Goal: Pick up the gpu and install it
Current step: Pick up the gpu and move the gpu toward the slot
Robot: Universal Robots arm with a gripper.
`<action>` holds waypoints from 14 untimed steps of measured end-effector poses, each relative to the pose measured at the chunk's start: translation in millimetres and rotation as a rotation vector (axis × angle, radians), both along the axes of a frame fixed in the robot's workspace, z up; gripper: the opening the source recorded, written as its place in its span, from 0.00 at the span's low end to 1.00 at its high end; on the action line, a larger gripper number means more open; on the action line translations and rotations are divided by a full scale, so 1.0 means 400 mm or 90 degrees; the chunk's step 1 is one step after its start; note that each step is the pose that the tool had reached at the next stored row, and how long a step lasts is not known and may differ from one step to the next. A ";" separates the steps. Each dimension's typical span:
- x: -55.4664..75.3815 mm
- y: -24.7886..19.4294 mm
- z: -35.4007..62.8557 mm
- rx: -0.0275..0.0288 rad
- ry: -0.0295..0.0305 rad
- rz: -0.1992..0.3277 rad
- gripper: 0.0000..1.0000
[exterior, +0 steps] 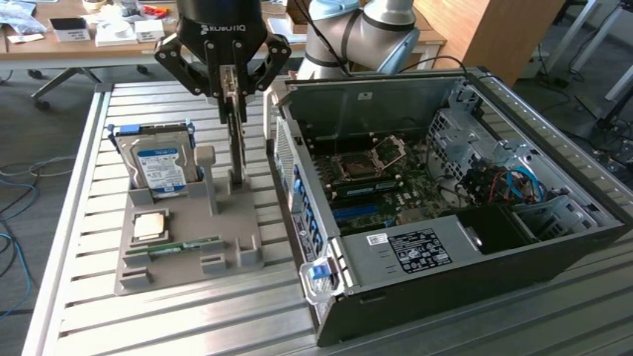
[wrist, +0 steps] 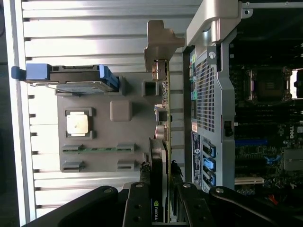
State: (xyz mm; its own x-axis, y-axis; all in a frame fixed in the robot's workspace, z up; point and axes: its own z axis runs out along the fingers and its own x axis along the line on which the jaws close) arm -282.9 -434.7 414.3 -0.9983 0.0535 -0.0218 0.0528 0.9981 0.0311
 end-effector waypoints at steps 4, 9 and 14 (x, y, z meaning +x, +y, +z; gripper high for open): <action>0.000 0.000 0.009 -0.0002 0.0000 0.000 0.27; 0.000 0.000 0.010 -0.0002 0.0000 0.000 0.27; 0.000 0.000 0.012 -0.0002 0.0000 0.000 0.27</action>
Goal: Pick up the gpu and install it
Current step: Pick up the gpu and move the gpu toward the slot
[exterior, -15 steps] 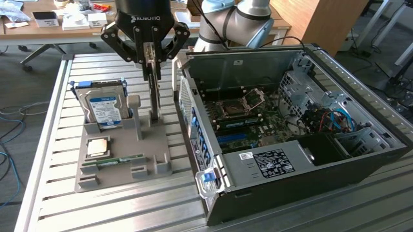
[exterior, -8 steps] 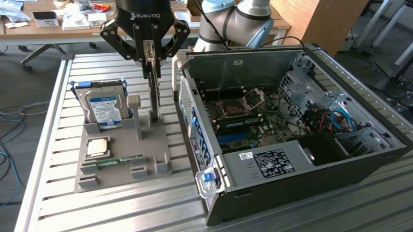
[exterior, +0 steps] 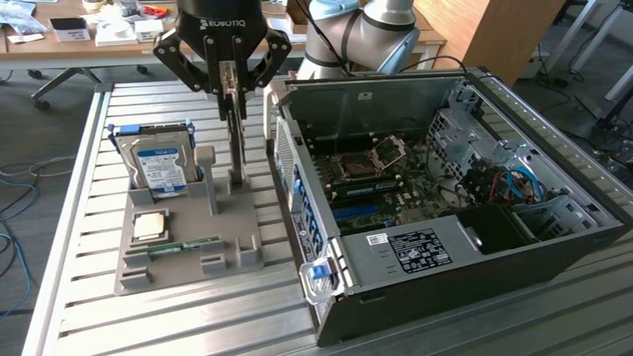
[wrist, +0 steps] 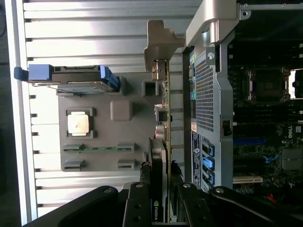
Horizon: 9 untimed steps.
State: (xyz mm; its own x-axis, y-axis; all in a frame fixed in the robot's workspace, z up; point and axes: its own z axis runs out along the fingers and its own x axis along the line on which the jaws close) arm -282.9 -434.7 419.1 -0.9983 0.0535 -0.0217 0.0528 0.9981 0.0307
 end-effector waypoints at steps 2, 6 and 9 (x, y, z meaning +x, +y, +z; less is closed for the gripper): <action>0.000 0.000 0.004 0.0000 0.0000 0.000 0.27; 0.000 0.000 0.007 0.0001 -0.0002 0.000 0.27; 0.000 0.000 0.008 0.0001 -0.0001 0.000 0.27</action>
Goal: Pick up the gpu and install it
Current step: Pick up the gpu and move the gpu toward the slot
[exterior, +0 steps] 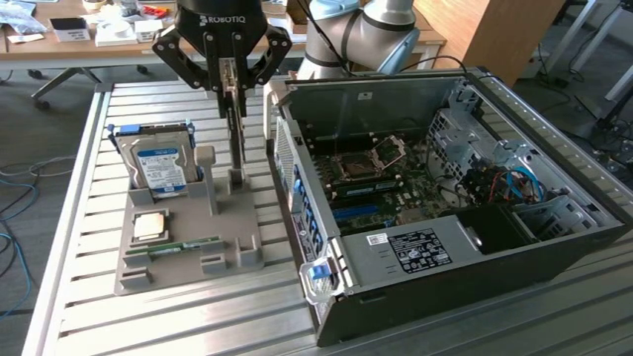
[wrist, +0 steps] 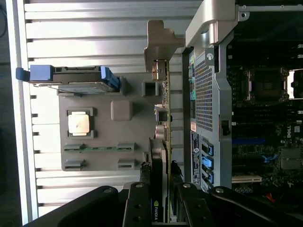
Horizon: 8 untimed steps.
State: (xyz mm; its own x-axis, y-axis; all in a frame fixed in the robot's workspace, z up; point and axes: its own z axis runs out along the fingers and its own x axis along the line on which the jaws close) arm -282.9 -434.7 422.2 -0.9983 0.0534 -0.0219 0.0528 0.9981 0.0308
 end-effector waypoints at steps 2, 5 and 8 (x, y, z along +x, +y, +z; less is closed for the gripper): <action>0.001 0.000 0.000 -0.0001 0.0001 0.000 0.27; 0.005 0.000 0.000 0.0000 0.0000 0.000 0.27; 0.012 0.000 0.000 0.0000 0.0001 0.000 0.27</action>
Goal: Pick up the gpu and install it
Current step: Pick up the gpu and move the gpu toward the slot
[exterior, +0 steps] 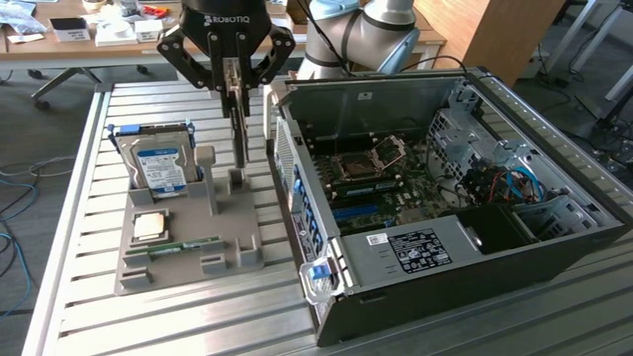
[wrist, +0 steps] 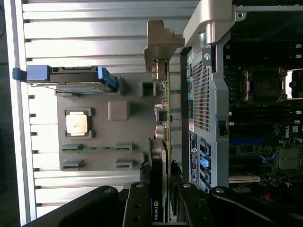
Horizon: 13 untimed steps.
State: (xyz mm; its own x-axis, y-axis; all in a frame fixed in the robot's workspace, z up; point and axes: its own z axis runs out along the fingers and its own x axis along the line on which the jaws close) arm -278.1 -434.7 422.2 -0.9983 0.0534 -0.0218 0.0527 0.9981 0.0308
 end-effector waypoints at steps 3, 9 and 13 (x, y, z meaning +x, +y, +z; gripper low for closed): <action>0.006 0.000 0.000 0.0000 0.0000 0.000 0.27; 0.020 0.000 0.000 0.0001 0.0000 0.000 0.27; 0.027 0.000 0.000 0.0000 0.0000 0.000 0.27</action>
